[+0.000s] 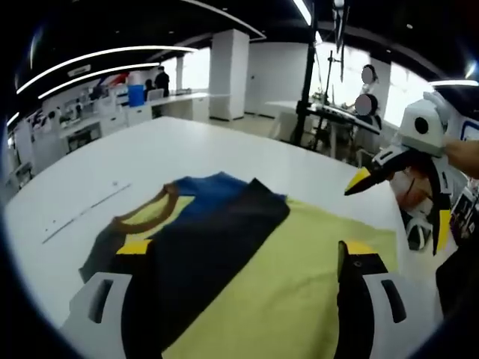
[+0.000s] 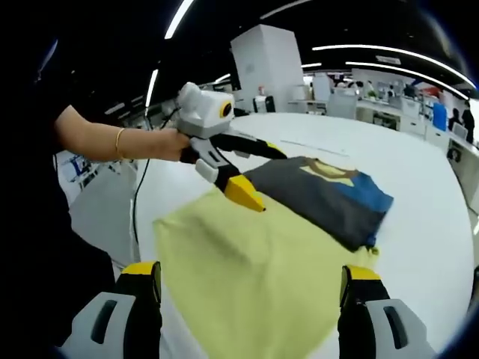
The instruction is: Fold the garment on the visible template until the final outline fits inside the template.
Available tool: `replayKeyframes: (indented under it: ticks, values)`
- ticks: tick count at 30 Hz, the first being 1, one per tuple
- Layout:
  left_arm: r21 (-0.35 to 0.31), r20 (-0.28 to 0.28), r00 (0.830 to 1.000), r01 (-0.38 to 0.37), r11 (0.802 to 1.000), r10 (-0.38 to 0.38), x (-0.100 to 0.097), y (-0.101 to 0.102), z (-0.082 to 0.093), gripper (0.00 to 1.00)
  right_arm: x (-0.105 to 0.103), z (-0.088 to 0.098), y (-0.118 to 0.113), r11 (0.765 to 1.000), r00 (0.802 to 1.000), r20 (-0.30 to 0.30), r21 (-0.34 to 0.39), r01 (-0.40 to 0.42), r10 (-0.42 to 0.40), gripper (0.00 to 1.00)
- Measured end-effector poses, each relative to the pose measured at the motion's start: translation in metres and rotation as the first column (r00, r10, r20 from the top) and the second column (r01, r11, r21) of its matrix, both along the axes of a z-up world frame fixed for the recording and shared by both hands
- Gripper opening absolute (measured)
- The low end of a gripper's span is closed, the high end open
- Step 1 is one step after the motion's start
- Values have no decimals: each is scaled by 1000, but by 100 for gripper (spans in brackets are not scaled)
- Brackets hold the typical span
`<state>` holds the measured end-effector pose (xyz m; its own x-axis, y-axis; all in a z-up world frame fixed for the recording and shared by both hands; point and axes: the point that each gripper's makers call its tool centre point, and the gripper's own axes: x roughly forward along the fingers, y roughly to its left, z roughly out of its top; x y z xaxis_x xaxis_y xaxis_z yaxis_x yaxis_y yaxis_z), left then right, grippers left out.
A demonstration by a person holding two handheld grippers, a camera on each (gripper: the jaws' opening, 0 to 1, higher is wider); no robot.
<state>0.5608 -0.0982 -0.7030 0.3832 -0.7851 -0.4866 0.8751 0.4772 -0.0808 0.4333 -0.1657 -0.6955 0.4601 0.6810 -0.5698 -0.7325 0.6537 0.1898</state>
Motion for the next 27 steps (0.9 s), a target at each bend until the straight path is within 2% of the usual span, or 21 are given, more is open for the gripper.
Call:
replayKeyframes:
  ticks: [14, 18, 22, 27]
  values:
    - [45, 4, 1000, -19, 999, 19, -49, 55, -2, 94, -17, -4, -4, 996, 999, -7, -71, -45, 44, 97]
    - [48, -12, 999, -30, 998, 31, -65, 66, -4, 90, -23, -8, -6, 997, 1000, -14, -72, -23, 22, 95]
    - [78, -30, 1000, -3, 997, 6, -89, 80, -12, 88, -31, -12, -6, 997, 999, -31, -74, -10, 8, 95]
    - [97, -51, 999, -1, 995, 6, -106, 96, -16, 80, -43, -21, -5, 995, 998, -51, -93, -28, 23, 91]
